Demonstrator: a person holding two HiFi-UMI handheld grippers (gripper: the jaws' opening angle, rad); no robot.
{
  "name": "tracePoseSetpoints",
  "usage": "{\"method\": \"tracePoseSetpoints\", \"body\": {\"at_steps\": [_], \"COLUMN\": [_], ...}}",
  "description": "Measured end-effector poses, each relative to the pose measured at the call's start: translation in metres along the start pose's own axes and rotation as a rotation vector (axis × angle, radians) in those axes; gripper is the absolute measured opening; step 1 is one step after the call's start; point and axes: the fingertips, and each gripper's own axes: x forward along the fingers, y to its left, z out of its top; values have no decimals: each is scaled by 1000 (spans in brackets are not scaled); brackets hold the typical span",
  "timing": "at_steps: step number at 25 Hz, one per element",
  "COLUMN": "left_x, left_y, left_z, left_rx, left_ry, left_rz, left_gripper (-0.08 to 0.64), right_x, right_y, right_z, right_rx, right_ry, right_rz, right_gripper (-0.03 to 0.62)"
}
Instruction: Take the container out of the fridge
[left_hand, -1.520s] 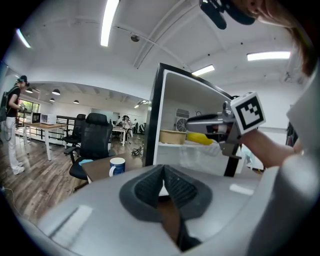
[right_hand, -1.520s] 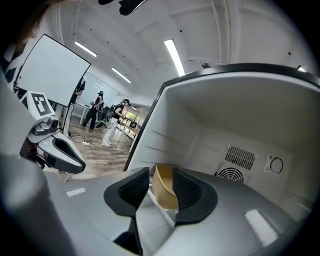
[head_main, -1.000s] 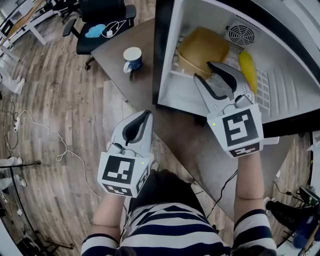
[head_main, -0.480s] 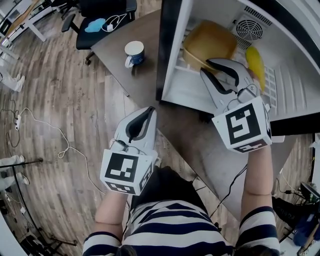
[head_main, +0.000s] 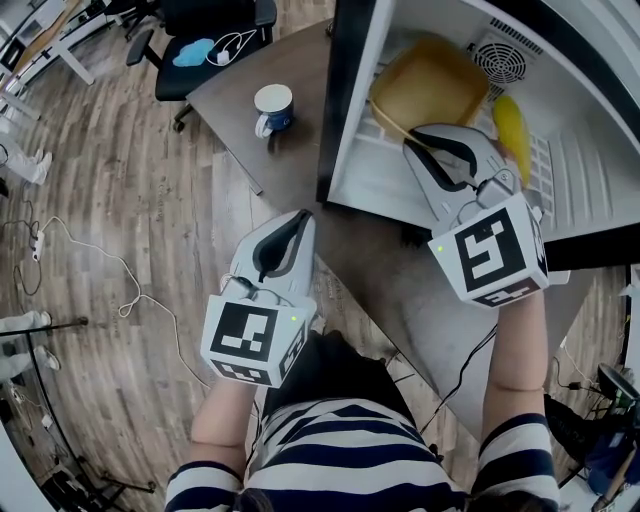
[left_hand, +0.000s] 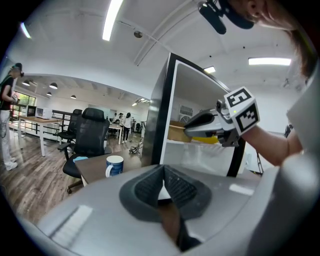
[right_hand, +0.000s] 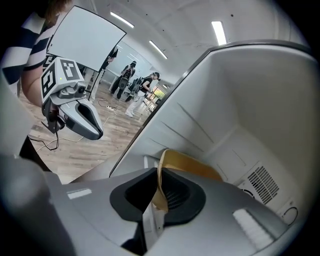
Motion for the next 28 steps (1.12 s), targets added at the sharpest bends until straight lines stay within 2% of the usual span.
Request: {"method": "tracePoseSetpoints", "body": {"at_steps": [13, 28], "left_x": [-17, -54], "left_y": [-10, -50], "left_z": [25, 35], "left_rx": [28, 56], "left_ry": [-50, -73], "left_rz": [33, 66], "left_gripper": [0, 0], "right_x": [-45, -126], "right_y": [13, 49], "right_z": [2, -1], "right_rx": [-2, 36], "right_ry": [-26, -88], "right_rz": [-14, -41], "right_gripper": [23, 23]}}
